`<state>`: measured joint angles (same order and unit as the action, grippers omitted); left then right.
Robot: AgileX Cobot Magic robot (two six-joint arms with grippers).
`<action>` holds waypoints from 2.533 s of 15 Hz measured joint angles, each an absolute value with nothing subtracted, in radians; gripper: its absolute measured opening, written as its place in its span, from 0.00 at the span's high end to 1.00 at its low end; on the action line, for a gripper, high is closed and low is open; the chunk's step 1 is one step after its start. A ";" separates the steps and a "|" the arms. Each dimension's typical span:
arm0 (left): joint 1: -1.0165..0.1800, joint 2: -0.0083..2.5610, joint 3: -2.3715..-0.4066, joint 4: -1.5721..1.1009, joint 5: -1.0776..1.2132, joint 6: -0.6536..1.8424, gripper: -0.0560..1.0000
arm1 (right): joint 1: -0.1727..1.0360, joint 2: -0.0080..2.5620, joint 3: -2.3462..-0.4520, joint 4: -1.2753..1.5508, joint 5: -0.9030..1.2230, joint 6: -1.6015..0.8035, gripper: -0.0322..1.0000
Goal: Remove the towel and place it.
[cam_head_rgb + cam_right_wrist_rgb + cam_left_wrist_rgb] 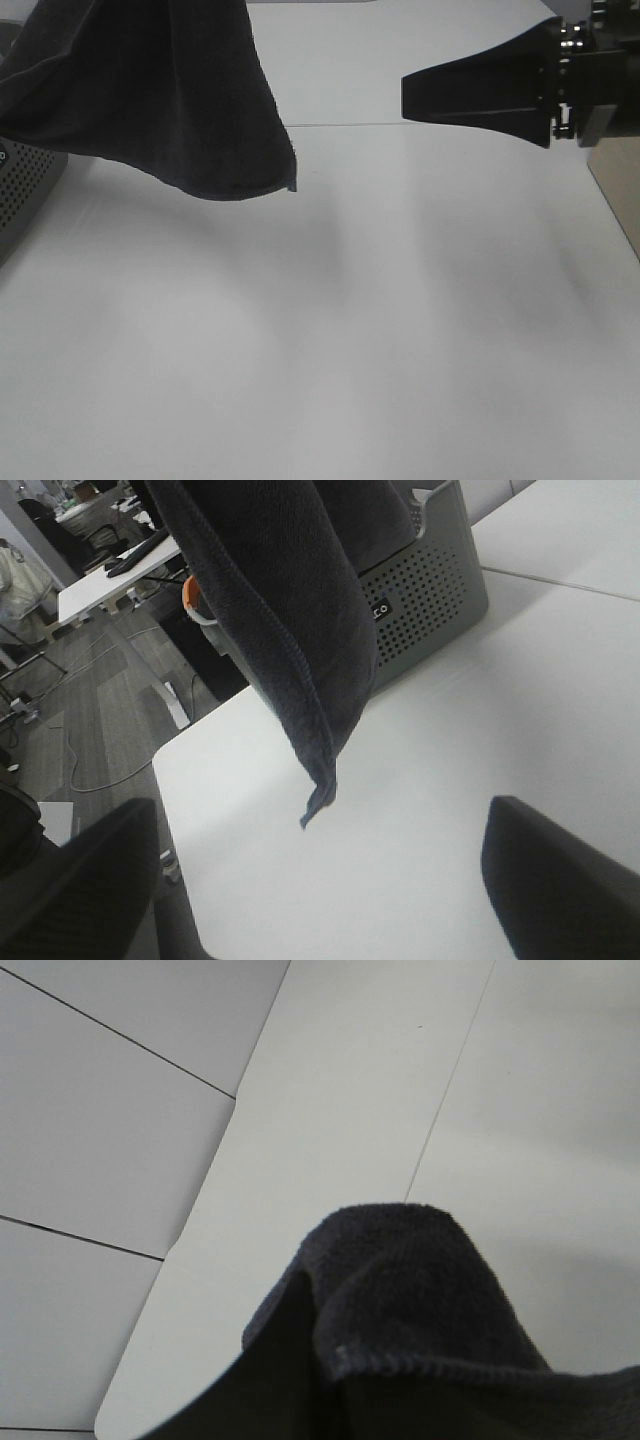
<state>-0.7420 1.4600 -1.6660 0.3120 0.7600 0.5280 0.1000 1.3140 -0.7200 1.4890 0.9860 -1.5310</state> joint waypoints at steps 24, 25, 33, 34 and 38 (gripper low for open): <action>-0.746 1.472 -1.666 0.099 0.730 0.528 0.94 | 0.400 1.637 -0.911 1.507 0.925 -1.477 0.90; -0.746 1.472 -1.666 0.099 0.730 0.528 0.94 | 0.400 1.637 -0.911 1.503 0.925 -1.477 0.94; -0.746 1.472 -1.666 0.099 0.730 0.528 0.94 | 0.400 1.637 -0.914 1.576 0.943 -1.421 0.96; -0.746 1.472 -1.666 0.099 0.723 0.528 0.94 | 0.400 1.637 -0.923 1.570 0.938 -1.366 0.96; -0.746 1.472 -1.666 0.099 0.703 0.528 0.94 | 0.400 1.590 -1.061 1.247 0.927 -1.017 0.96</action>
<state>-0.7460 1.4720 -1.6660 0.0990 0.7030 0.5280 0.4000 1.5900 -1.0610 1.2470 0.9270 -1.0170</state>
